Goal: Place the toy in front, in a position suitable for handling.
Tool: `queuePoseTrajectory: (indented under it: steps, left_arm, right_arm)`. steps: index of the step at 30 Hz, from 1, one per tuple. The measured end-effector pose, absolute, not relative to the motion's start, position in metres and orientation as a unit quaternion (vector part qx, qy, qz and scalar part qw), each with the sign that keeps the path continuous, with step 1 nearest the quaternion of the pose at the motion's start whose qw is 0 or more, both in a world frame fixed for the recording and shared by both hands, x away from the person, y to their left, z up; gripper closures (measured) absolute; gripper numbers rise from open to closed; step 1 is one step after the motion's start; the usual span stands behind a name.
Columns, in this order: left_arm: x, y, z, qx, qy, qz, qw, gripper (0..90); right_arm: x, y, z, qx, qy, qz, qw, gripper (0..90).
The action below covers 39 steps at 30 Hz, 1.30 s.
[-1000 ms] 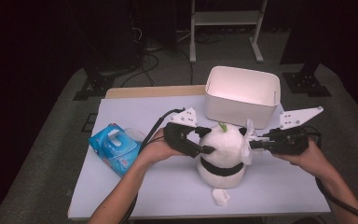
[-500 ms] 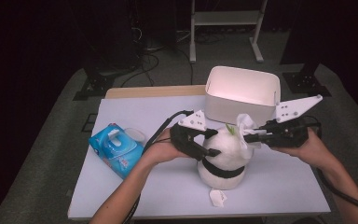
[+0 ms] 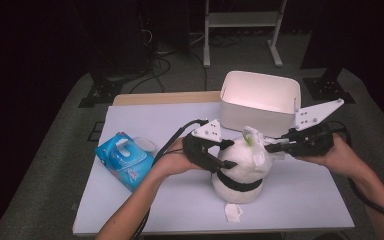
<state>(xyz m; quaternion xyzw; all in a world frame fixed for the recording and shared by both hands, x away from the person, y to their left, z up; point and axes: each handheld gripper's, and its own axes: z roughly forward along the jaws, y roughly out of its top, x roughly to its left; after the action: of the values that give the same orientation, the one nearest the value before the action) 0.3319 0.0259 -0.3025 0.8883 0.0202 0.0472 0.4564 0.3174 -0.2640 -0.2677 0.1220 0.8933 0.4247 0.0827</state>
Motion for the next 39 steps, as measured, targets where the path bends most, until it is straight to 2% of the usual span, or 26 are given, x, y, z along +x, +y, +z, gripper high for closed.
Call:
queuePoseTrajectory:
  steps: [8, 20, 25, 39]
  left_arm:
    - [0.329, 0.021, -0.3, 0.891, 0.01, 0.046, 0.452, 38.9]
    - [0.332, 0.031, -0.305, 0.886, 0.025, 0.04, 0.461, 39.7]
    - [0.332, 0.03, -0.305, 0.887, 0.024, 0.04, 0.46, 40.1]
    - [0.331, 0.013, -0.299, 0.892, 0.016, 0.046, 0.45, 40.5]
  right_arm:
    - [0.322, -0.238, -0.255, 0.094, 0.902, 0.412, 0.085, 82.9]
    - [0.322, -0.272, -0.27, 0.139, 0.905, 0.392, 0.086, 82.6]
    - [0.321, -0.274, -0.271, 0.139, 0.9, 0.405, 0.082, 82.5]
    - [0.324, -0.226, -0.247, 0.084, 0.915, 0.387, 0.076, 82.6]
